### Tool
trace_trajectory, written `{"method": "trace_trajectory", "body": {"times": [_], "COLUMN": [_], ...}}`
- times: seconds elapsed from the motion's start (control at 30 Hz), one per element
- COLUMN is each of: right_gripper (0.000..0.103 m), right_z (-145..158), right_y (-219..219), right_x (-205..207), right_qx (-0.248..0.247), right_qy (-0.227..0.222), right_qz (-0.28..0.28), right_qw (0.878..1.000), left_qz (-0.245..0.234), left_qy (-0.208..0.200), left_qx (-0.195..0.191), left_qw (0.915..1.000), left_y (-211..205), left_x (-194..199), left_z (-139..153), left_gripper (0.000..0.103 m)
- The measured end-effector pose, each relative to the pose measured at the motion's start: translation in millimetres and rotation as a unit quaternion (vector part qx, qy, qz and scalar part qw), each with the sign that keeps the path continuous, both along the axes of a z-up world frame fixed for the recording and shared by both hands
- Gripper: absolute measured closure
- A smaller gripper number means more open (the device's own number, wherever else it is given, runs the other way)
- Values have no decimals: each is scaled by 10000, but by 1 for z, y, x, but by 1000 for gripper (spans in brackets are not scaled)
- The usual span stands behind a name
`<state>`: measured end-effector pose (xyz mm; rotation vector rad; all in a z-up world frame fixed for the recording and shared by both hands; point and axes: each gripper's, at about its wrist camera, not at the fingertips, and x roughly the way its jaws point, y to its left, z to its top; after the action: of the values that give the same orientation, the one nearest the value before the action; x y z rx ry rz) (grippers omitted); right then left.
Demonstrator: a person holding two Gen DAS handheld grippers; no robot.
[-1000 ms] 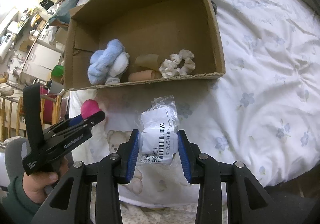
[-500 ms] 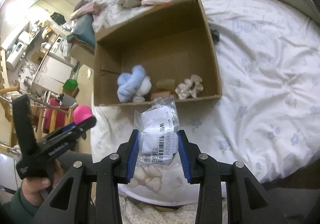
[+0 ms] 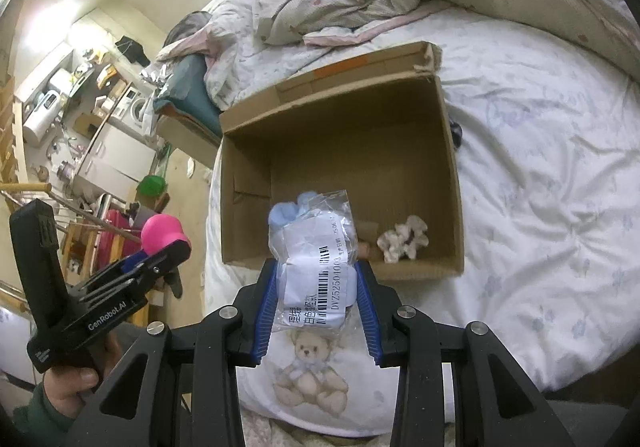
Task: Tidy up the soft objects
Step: 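Carry the pink plush and plastic bag over the box with both tools, then open both tools to drop the pink plush and plastic bag into the box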
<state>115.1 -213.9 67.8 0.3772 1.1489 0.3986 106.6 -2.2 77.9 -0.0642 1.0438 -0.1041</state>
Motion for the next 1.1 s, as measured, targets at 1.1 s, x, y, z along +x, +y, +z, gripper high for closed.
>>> {"method": "trace_trajectory", "body": {"times": [1.1], "right_gripper": [63], "right_z": [-97], "right_y": [9], "right_x": [50], "right_qx": [-255], "right_qy": [706], "right_qz": [-278], "right_qw": [9968], "left_qz": [159], "left_qy": [61], "left_qx": [260], "left_qw": [9995], "left_y": [8], "left_x": [56], "left_z": [-77], "left_gripper": [63]}}
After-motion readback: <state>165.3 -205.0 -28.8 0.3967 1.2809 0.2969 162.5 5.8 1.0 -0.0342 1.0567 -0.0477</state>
